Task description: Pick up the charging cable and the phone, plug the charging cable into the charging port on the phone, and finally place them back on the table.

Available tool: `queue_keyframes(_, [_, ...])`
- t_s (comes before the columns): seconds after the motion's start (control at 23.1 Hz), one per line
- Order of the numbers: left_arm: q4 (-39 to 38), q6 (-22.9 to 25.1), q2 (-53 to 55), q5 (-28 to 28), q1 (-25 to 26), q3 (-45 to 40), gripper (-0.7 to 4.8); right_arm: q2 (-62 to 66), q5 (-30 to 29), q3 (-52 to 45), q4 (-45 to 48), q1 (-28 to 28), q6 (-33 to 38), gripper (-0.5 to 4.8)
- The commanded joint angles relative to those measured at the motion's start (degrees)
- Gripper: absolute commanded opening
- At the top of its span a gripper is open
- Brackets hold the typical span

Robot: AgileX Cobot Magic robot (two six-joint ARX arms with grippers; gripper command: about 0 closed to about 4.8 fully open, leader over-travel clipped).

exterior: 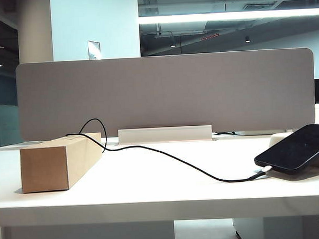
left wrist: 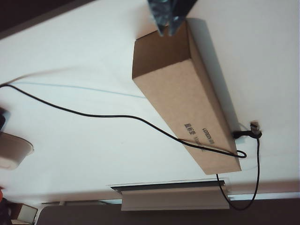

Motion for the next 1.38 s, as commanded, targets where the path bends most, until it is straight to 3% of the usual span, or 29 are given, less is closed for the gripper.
queue_keyframes(0.04, [2.38,1.40,0.07,-0.17,0.02,-2.05,-0.06,-0.44,0.20,-0.37,1.68,-0.07,-1.22,-0.06])
queue_keyframes(0.43, [3.65,3.15,0.09,-0.11,0.02,-4.00,-0.06,-0.63,1.25,-0.39,1.18,-0.07,-2.95,-0.06])
queue_keyframes(1.38, [0.13,2.01,0.13,0.04,0.02,-4.00,-0.06,-0.63,1.20,-0.37,-0.92,-0.07,-3.93,-0.05])
